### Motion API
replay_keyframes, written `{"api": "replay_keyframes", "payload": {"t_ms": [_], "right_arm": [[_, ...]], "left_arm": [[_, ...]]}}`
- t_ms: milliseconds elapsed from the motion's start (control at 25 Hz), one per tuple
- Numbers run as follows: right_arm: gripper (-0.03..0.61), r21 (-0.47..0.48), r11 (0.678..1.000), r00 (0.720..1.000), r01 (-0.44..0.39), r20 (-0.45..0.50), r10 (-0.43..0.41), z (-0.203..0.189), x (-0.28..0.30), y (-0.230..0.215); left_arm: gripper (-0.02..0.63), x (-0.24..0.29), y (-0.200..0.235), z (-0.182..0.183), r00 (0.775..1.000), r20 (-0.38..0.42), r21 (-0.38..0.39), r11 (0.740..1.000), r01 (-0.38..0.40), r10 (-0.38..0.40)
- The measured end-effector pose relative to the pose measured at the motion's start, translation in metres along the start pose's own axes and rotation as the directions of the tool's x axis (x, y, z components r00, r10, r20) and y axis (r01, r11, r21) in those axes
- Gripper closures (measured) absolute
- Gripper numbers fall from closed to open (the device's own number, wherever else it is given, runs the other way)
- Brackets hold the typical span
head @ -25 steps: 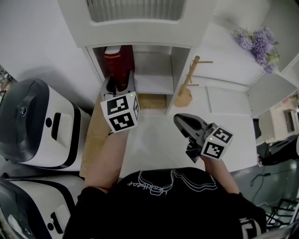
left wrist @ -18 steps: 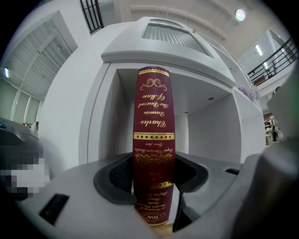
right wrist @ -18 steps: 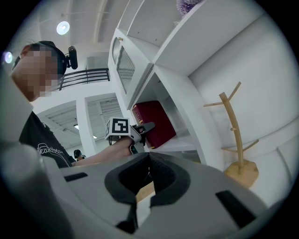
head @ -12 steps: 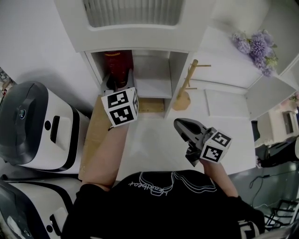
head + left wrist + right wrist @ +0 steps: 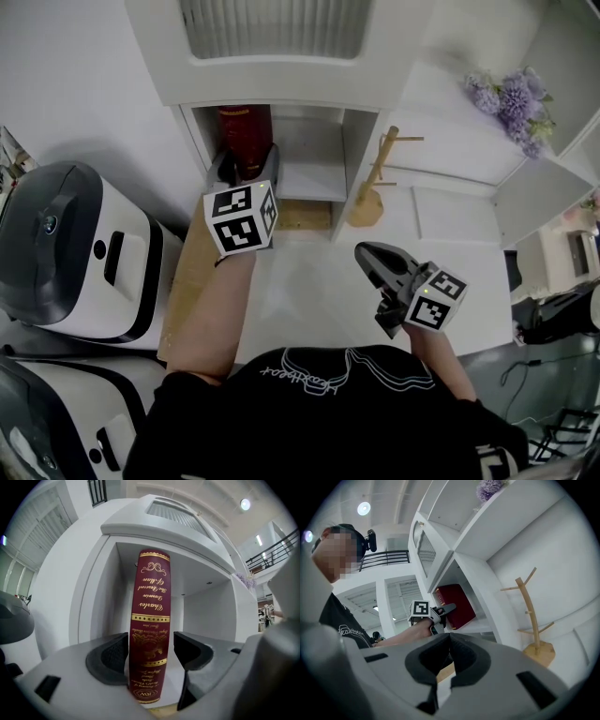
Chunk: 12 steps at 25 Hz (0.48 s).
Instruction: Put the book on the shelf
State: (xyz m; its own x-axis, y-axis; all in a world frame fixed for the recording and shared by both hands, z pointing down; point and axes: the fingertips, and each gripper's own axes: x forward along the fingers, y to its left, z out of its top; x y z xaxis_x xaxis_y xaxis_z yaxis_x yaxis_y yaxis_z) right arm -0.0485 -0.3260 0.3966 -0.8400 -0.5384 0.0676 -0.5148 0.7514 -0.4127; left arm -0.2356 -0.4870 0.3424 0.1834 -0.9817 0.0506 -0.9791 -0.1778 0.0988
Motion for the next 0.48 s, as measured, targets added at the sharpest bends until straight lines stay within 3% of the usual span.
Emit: {"api": "replay_keyframes", "payload": {"t_ms": [240, 480], "right_arm": [[0.572, -0.007, 1.000, 1.000, 0.014, 0.006, -0.014, 0.000, -0.009, 0.000], [0.572, -0.038, 0.999, 1.000, 0.002, -0.002, -0.002, 0.002, -0.008, 0.006]], "left_arm": [[0.313, -0.029, 0.001, 0.000, 0.999, 0.005, -0.001, 0.999, 0.034, -0.034], [0.316, -0.077, -0.013, -0.009, 0.983, -0.067, -0.066, 0.984, 0.167, -0.171]]}}
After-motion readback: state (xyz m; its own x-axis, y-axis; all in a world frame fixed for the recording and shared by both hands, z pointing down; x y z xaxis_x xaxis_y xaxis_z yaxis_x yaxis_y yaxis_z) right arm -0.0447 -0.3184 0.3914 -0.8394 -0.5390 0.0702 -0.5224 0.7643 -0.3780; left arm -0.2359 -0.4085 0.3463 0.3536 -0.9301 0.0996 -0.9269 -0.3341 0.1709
